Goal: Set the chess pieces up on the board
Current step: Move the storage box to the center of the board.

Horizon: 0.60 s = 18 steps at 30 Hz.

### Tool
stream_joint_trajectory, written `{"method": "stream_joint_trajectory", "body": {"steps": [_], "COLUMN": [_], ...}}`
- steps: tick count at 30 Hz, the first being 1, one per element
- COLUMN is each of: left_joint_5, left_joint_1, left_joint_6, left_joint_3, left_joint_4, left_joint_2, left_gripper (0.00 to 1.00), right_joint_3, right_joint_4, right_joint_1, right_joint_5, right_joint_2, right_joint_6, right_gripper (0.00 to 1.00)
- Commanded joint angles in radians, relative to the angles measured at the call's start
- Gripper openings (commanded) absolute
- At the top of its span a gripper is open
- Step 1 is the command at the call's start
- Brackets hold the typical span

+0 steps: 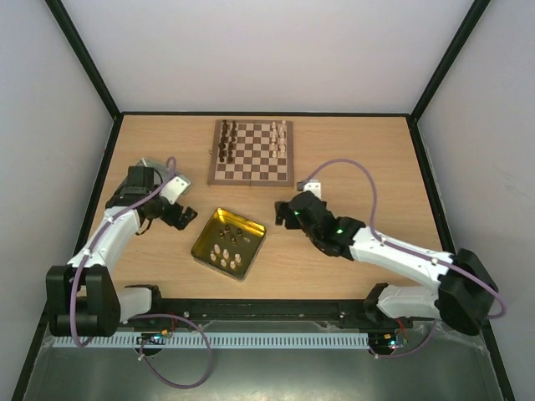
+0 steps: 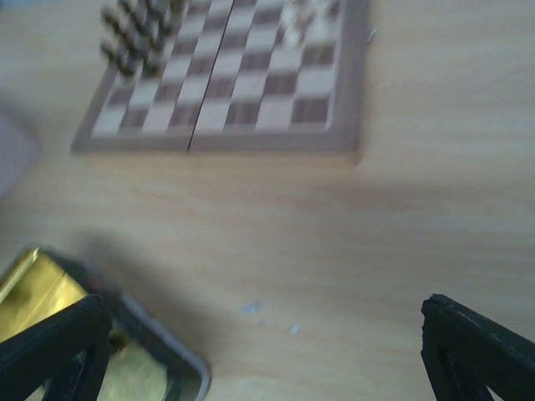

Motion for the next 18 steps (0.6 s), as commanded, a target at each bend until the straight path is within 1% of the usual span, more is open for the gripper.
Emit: {"method": "stream_joint_trajectory", "body": {"steps": [1,2,5,6,8,9,10,12,14,15,17,18], "left_joint_5": [0.045,0.046,0.06,0.067,0.07,0.068,0.068,0.078,0.083,0.079,0.062,0.038], "left_joint_1": [0.004,0.0,-0.008,-0.012,-0.027,-0.036,-0.045,-0.057,-0.068,-0.071,-0.076,-0.076], "left_joint_6": [0.124,0.128,0.124,0.122,0.117,0.116,0.116,0.121,0.124,0.121,0.118,0.116], "left_joint_3": [0.007,0.003,0.005,0.007,0.008,0.009,0.011,0.012,0.005,0.001,-0.011,-0.019], "left_joint_4": [-0.227,-0.237,-0.258,-0.26,-0.269,-0.273,-0.279,-0.296,-0.302,-0.296,-0.283,-0.27], "left_joint_2": [0.051,0.056,0.061,0.062,0.068,0.075,0.084,0.1,0.108,0.11,0.113,0.113], "left_gripper": [0.99,0.99,0.95,0.92,0.86,0.83,0.78,0.74,0.64,0.59,0.55,0.5], "right_joint_3": [0.076,0.09,0.114,0.116,0.112,0.11,0.106,0.104,0.096,0.091,0.083,0.076], "right_joint_4": [-0.14,-0.156,-0.189,-0.191,-0.185,-0.182,-0.181,-0.181,-0.183,-0.183,-0.183,-0.179], "right_joint_1": [0.067,0.078,0.107,0.115,0.118,0.118,0.118,0.12,0.121,0.122,0.122,0.122], "right_joint_5": [-0.188,-0.2,-0.207,-0.205,-0.212,-0.216,-0.222,-0.233,-0.235,-0.236,-0.24,-0.249], "right_joint_2": [0.102,0.117,0.149,0.149,0.146,0.143,0.142,0.137,0.124,0.115,0.095,0.084], "right_joint_6": [0.036,0.044,0.063,0.069,0.079,0.084,0.087,0.094,0.104,0.106,0.113,0.114], "right_gripper": [0.97,0.97,0.98,0.99,0.93,0.91,0.91,0.9,0.9,0.9,0.9,0.91]}}
